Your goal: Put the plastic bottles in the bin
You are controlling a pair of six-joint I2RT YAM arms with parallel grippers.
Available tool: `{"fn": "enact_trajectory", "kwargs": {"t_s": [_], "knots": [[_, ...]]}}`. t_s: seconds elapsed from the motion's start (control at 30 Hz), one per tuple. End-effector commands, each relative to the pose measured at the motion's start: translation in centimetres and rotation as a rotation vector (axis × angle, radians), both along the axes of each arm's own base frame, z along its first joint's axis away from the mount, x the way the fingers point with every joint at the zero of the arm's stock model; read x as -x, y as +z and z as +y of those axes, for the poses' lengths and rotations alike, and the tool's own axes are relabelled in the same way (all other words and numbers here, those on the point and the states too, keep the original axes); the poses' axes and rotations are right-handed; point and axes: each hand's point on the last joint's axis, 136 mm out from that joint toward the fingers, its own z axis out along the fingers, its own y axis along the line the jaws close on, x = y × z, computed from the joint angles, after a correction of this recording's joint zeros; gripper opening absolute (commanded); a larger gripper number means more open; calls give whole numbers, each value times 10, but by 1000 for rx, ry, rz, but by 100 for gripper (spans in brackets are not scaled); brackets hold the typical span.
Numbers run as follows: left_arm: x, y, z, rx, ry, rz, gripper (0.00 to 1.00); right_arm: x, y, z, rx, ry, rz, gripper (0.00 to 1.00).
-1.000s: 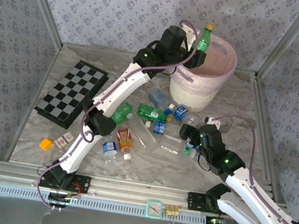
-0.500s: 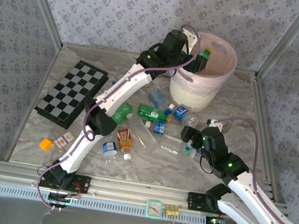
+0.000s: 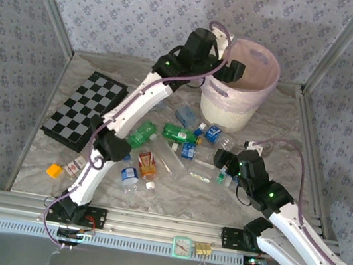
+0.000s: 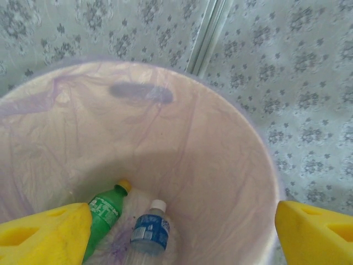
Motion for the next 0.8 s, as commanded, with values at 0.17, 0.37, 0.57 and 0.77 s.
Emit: {"fn": "enact_trajectory", "kwargs": {"t_s": [0.17, 0.37, 0.57, 0.77], "knots": [[51, 50, 42, 79, -12, -130, 87, -2, -12, 2, 53, 14, 81, 100], [64, -1, 107, 56, 204, -139, 89, 6, -30, -8, 125, -12, 189, 100], [90, -105, 178, -4, 429, 25, 90, 4, -36, 21, 77, 111, 225, 100], [125, -182, 249, -37, 653, 180, 93, 6, -38, 59, 86, 315, 250, 100]]}}
